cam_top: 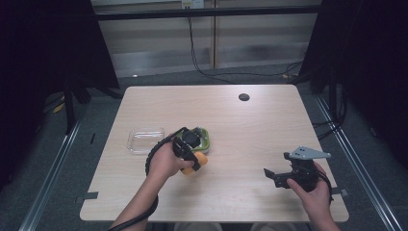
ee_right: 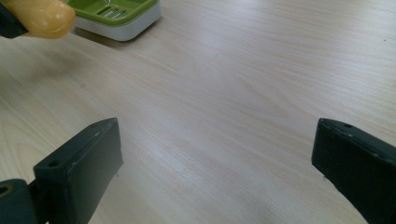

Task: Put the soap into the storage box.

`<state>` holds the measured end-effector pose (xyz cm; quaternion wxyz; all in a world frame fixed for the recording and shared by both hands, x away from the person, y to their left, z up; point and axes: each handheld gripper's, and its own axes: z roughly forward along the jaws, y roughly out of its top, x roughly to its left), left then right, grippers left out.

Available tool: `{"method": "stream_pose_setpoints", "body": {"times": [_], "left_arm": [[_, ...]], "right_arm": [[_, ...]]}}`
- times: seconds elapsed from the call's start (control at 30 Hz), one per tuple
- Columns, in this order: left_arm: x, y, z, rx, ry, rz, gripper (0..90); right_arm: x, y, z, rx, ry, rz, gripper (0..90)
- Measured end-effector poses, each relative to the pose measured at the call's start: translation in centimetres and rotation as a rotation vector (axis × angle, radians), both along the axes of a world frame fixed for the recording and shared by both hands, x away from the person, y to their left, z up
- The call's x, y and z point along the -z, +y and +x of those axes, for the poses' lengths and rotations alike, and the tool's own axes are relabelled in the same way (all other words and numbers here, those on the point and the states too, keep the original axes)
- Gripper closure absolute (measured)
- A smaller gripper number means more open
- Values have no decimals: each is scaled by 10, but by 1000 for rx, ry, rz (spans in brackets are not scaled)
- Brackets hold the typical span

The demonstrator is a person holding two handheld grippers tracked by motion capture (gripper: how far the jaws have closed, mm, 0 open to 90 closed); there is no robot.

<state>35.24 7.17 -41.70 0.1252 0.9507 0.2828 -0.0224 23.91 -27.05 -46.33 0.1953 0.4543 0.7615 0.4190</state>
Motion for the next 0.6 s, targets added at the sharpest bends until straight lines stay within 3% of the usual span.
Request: {"method": "stream_pose_setpoints", "body": {"times": [0.17, 0.43, 0.6], "left_arm": [[-4, 2, 3, 25, -9, -17, 494], [-13, 5, 8, 34, -3, -14, 494], [-17, 6, 9, 25, -15, -36, 494]], "right_arm": [[0, 0, 0, -3, -1, 0, 14], [-1, 0, 0, -1, 1, 4, 14], [-1, -1, 0, 0, 1, 4, 14]]}}
